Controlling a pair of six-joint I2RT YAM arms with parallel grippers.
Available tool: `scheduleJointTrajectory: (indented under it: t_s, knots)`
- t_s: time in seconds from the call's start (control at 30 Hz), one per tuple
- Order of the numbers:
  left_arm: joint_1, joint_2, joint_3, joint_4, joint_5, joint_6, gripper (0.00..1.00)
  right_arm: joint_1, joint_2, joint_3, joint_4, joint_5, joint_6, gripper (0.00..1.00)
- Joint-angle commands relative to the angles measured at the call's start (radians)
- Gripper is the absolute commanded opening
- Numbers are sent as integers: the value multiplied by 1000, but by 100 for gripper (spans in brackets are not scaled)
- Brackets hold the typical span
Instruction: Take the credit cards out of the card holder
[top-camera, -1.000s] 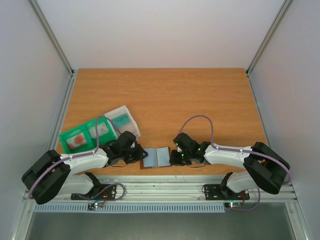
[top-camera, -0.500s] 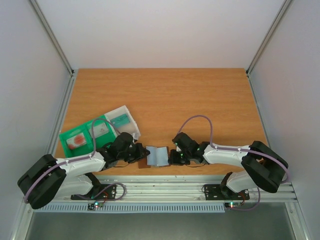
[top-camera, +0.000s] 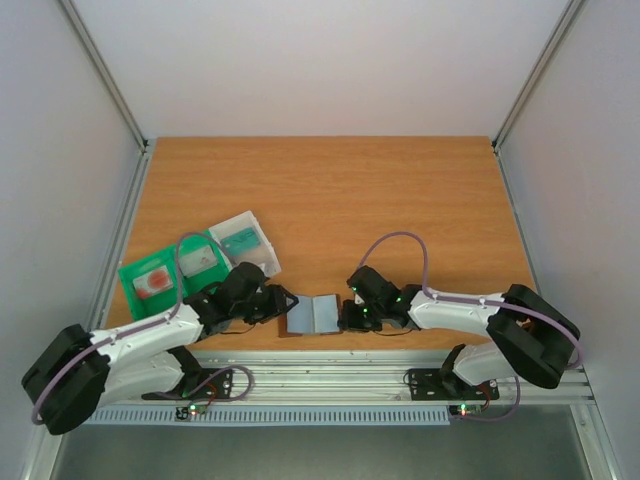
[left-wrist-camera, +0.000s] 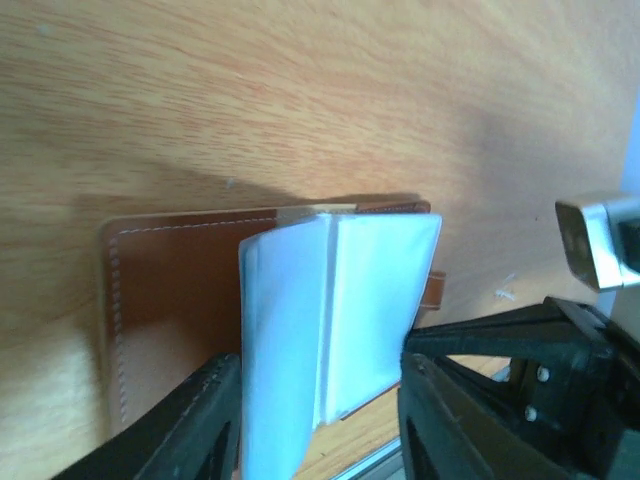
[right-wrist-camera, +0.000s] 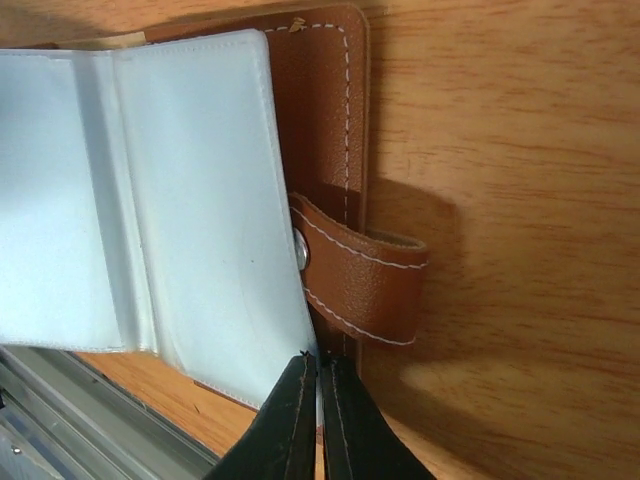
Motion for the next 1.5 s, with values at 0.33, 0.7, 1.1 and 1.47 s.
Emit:
scheduleJointTrajectory:
  t_s: [0.33,0.7,1.1,1.47]
  knots:
    - [-3,-285,11,-393,-198,72,71,6,-62,21,-149,61,-3,21]
    - [-4,-497,145,-688,-313,132,99,6,-225,98,-348,192,-8,64]
    - [-3,-584,460,-917,-437,309,99,6,-472,392,-717,386,-100,98]
    - [-3,-630,707,-976,-412,455,99,6,-603,609,-869,486,-178,98]
